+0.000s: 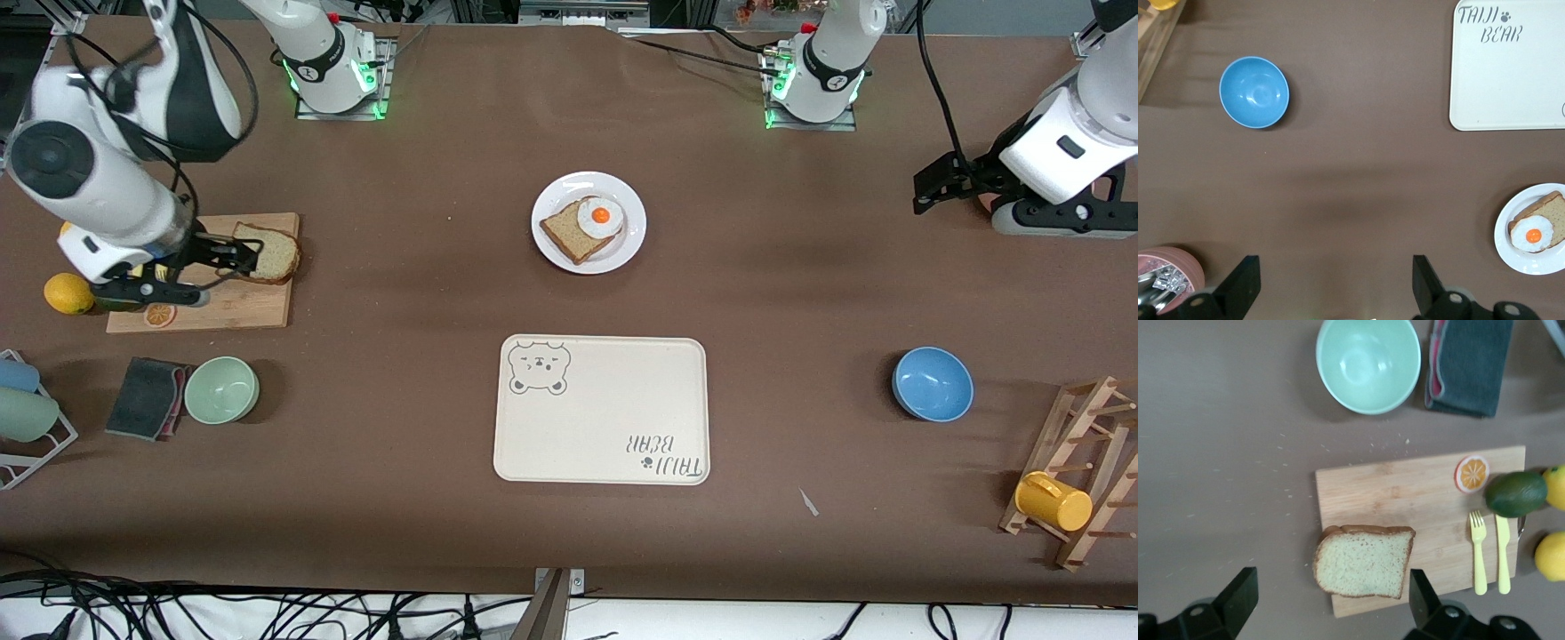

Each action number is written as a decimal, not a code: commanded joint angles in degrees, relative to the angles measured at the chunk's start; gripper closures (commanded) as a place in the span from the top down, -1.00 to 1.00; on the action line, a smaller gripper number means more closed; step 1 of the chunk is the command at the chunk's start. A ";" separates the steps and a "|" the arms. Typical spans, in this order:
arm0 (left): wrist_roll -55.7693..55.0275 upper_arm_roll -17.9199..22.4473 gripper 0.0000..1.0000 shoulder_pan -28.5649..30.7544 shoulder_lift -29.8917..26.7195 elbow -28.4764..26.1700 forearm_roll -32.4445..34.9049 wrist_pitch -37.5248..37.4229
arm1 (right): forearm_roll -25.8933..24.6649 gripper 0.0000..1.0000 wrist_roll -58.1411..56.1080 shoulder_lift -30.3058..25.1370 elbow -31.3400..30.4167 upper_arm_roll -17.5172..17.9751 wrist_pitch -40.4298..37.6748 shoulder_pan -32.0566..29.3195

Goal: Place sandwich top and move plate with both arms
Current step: 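Reach the right gripper down to the bread slice on the cutting board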

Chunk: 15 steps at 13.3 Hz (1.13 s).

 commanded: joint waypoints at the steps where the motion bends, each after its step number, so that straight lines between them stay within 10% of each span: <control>1: 0.20 -0.77 1.00 0.13 1.02 1.16 -1.36 -1.23 | -2.18 1.00 8.11 0.19 -4.56 2.86 4.10 0.21; 15: 0.20 -0.77 1.00 0.39 0.93 1.16 -1.18 -1.23 | -14.13 1.00 18.68 9.59 -12.83 5.34 13.06 0.47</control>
